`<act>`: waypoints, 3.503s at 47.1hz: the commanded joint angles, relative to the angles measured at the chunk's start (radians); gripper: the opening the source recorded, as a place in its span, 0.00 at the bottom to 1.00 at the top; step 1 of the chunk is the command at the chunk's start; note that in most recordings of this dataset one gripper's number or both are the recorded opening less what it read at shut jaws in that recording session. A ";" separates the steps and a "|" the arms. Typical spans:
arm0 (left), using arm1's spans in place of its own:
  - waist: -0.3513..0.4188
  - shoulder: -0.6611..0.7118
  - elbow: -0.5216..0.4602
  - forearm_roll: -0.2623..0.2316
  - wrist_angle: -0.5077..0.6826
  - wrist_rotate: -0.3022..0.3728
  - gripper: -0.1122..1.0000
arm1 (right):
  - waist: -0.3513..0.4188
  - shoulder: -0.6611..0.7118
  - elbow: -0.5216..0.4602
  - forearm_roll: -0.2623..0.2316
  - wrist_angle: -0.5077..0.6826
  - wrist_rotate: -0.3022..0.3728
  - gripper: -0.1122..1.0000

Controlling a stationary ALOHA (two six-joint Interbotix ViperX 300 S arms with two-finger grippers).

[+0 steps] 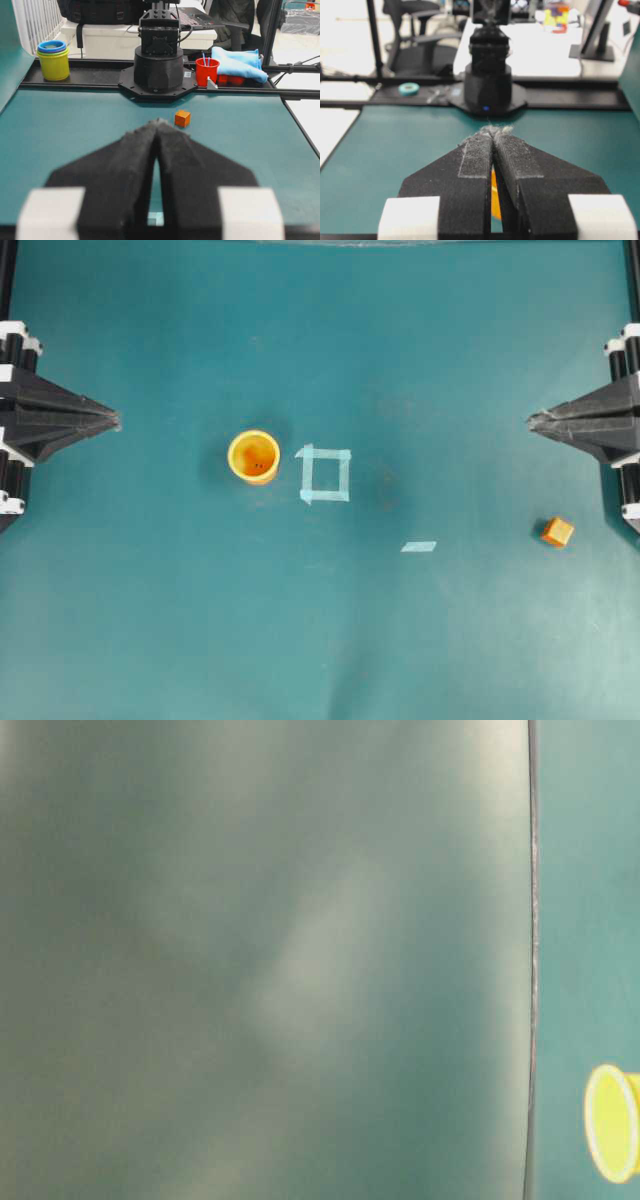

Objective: Lift the orange block with right arm.

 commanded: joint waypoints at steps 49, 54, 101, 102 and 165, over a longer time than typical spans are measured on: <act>0.000 0.012 -0.038 0.006 0.071 0.002 0.10 | 0.012 0.002 -0.278 0.015 0.870 0.314 0.59; -0.002 0.012 -0.038 0.006 0.071 0.002 0.10 | 0.020 0.003 -0.278 0.021 0.934 0.359 0.65; -0.002 0.012 -0.038 0.006 0.091 0.002 0.10 | 0.172 0.364 -0.244 0.123 1.166 0.594 0.68; 0.000 0.012 -0.038 0.006 0.089 0.002 0.10 | 0.175 0.373 -0.242 0.121 1.167 0.594 0.68; 0.000 0.014 -0.038 0.006 0.101 0.002 0.10 | 0.272 0.575 -0.052 0.043 0.904 0.778 0.69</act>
